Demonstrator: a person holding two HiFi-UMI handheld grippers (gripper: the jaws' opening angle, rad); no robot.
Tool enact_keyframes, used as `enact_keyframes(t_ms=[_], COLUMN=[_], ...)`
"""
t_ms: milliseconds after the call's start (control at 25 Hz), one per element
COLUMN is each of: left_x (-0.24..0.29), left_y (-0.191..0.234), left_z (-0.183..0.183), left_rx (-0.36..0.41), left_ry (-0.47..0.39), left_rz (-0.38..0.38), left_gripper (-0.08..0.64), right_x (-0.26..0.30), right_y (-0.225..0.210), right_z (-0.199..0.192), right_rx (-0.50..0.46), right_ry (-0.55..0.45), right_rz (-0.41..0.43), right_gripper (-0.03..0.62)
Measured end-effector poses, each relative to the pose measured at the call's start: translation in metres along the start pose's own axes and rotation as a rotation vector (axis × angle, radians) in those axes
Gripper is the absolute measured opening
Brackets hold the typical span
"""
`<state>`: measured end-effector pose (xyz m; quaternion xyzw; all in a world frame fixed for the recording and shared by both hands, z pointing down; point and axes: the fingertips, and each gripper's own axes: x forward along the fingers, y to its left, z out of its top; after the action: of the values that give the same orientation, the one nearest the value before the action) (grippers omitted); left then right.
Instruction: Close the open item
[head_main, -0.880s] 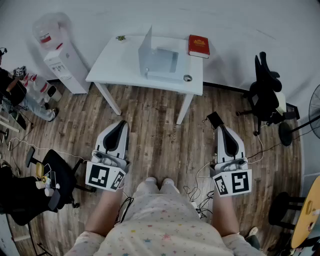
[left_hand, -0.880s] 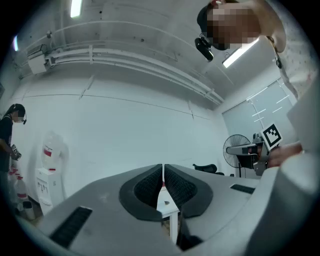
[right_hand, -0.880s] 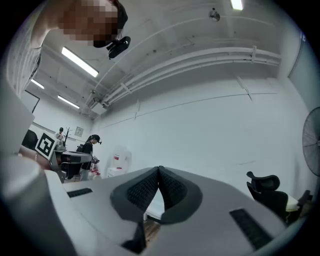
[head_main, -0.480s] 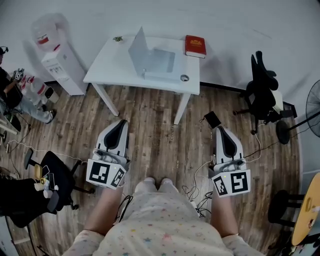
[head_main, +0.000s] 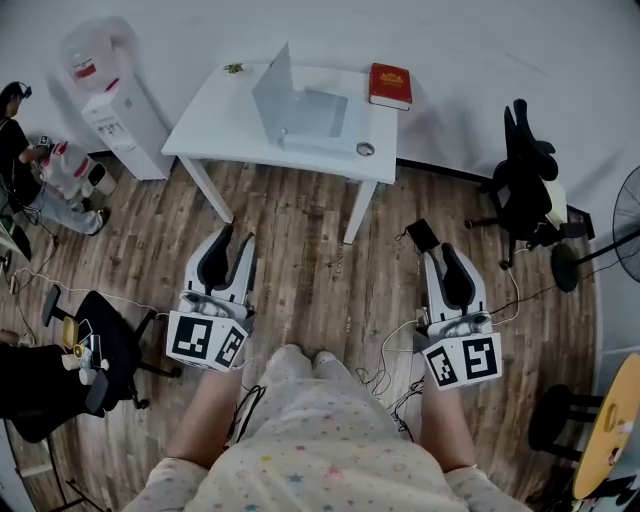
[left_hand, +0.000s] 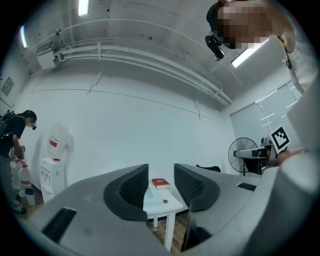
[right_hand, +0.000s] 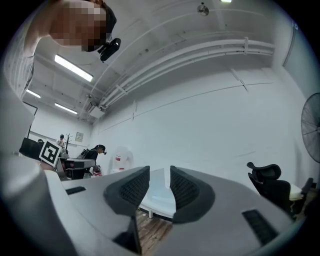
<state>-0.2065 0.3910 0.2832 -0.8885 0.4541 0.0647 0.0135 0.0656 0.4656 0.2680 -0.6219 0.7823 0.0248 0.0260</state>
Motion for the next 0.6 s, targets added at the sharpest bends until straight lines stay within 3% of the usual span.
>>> enact_keyframes(t_ms=[160, 360, 600], left_x=[0.005, 0.010, 0.041], left_y=[-0.003, 0.000, 0.017], left_z=[0.002, 0.002, -0.001], left_rx=[0.027, 0.061, 0.057], left_ry=[0.011, 0.023, 0.021], left_rz=[0.011, 0.021, 0.022], left_gripper=[0.245, 0.267, 0.270], right_x=[0.008, 0.023, 0.050], right_y=[-0.008, -0.009, -0.014], right_z=[0.001, 0.001, 0.000], right_rx=[0.019, 0.048, 0.050], right_ry=[-0.009, -0.031, -0.034], right_rz=[0.004, 0.026, 0.050], right_gripper=[0.202, 0.281, 0.307])
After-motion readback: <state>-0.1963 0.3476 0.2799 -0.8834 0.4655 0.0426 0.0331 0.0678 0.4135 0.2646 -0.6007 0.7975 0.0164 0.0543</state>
